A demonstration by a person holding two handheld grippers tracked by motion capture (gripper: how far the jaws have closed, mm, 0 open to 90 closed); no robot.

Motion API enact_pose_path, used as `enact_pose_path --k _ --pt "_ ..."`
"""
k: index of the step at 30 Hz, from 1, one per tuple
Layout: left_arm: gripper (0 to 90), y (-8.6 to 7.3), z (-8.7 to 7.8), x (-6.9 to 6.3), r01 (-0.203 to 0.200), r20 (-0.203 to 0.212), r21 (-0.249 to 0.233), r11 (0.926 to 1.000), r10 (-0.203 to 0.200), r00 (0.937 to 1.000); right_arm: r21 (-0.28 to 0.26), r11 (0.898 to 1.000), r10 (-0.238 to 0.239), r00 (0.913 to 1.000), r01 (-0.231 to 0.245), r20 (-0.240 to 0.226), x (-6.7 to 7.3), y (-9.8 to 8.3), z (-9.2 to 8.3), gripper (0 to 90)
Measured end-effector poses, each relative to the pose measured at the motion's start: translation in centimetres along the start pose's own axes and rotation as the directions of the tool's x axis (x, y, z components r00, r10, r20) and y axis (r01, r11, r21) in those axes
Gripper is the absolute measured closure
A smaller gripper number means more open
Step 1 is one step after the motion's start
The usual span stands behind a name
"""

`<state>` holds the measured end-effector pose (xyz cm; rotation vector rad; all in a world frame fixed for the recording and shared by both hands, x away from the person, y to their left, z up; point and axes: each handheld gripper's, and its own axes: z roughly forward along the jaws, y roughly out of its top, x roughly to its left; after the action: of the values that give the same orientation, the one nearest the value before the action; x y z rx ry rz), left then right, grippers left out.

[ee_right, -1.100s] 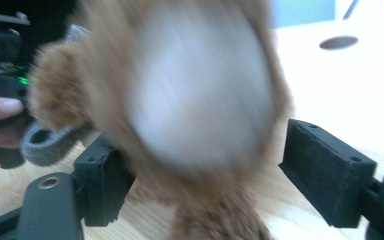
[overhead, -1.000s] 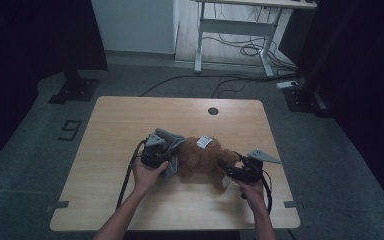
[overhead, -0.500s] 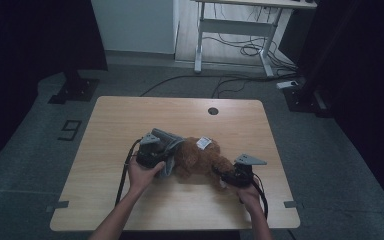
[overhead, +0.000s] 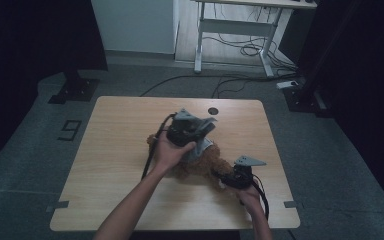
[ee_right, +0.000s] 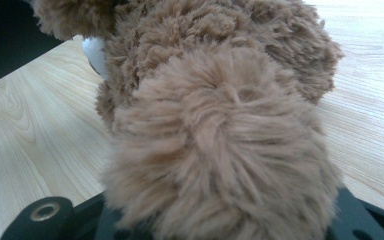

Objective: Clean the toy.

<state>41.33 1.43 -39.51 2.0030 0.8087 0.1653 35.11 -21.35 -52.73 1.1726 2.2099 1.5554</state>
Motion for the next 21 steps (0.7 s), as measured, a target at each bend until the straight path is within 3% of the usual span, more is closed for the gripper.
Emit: enact_pose_path --k 2,4,6,8,11,13,16,19,20,21 --pt "80.5 -0.8 2.3 -0.3 0.005 0.019 0.074 0.9972 -0.006 0.9998 -0.005 1.0 0.015 0.9999 -0.015 0.001 -0.2 0.0 0.0 61.0" --pt "80.9 -2.2 4.2 -0.2 0.004 0.002 0.154 0.988 -0.004 1.0 -0.007 0.999 0.032 0.9995 -0.032 0.0 -0.4 -0.1 -0.1 60.9" --pt "81.9 -3.4 4.9 -0.2 -0.001 -0.012 0.148 0.989 0.003 0.9999 -0.004 0.999 0.037 0.9992 -0.037 0.011 -0.6 -0.1 -0.1 60.9" --pt "82.6 -3.7 4.6 -0.6 -0.021 -0.025 0.14 0.9899 0.025 0.9994 -0.001 0.999 0.043 0.9989 -0.043 0.015 -0.9 -0.1 -0.2 60.7" --pt "82.8 -3.9 3.9 -1.3 -0.098 -0.055 0.173 0.98 0.109 0.9925 0.003 0.999 0.05 0.9987 -0.05 0.011 -1.2 -0.1 -0.4 60.5" --pt "82.8 -4.1 3.3 -1.3 -0.11 -0.07 0.177 0.9781 0.124 0.9898 0.006 0.999 0.047 0.9988 -0.047 0.012 -1.2 -0.1 -0.5 60.5" --pt "82.9 -4.5 1.9 -0.4 -0.095 -0.112 0.169 0.9809 0.115 0.987 0.005 0.999 0.05 0.9986 -0.05 0.02 -1.2 0.0 -0.5 60.5" --pt "82.9 -5.6 0.4 1.7 -0.048 -0.151 0.162 0.9856 0.072 0.9859 0.003 0.998 0.07 0.9974 -0.07 0.018 -1.6 -0.1 -0.7 60.5" --pt "82.9 -6.1 -0.1 2.5 -0.026 -0.152 0.157 0.9873 0.05 0.987 0.001 0.997 0.079 0.9968 -0.079 0.013 -1.7 -0.1 -0.6 60.5" --pt "83.1 -6.5 -0.6 3.3 0.005 -0.128 0.137 0.9905 0.013 0.9917 0.0 0.996 0.085 0.9963 -0.085 0.007 -1.8 -0.1 -0.6 60.5"
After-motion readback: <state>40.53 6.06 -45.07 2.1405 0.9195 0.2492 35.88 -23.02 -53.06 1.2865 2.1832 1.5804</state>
